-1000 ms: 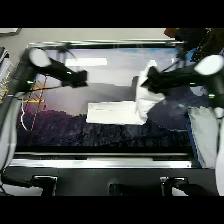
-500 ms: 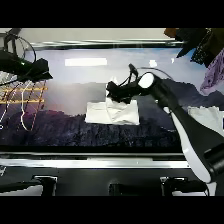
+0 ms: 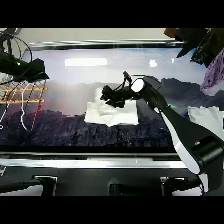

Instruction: Fold the clothes and pants, and hang the long-sleeved shirts on hangers.

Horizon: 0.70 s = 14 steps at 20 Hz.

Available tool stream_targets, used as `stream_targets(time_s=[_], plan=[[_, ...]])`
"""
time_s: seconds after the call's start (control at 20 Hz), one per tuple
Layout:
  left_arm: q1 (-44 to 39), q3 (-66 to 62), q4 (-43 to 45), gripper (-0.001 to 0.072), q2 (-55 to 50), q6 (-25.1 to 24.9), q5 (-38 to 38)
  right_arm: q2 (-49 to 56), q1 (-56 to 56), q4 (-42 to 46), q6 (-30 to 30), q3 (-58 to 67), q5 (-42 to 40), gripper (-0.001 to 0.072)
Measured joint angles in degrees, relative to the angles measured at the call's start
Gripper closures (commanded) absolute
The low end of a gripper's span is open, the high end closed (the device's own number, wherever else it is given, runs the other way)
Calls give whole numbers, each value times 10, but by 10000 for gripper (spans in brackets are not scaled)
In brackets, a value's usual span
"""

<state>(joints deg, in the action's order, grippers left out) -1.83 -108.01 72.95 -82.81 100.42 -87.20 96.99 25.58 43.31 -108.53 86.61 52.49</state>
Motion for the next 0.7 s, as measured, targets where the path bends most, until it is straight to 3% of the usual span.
stream_targets(time_s=[0.1,0.2,0.4,0.55,0.7], plan=[[0,0,0,695,0,0,-1,-3,4,-30,16,0,12,326],[0,0,0,695,0,0,-1,-15,8,-50,28,0,21,272],[0,0,0,694,0,0,-1,-56,-6,-64,42,0,31,272],[0,0,0,694,0,1,-1,-95,-58,-54,50,0,52,271],[0,0,1,694,0,1,-3,-117,-143,-9,69,-1,104,225]])
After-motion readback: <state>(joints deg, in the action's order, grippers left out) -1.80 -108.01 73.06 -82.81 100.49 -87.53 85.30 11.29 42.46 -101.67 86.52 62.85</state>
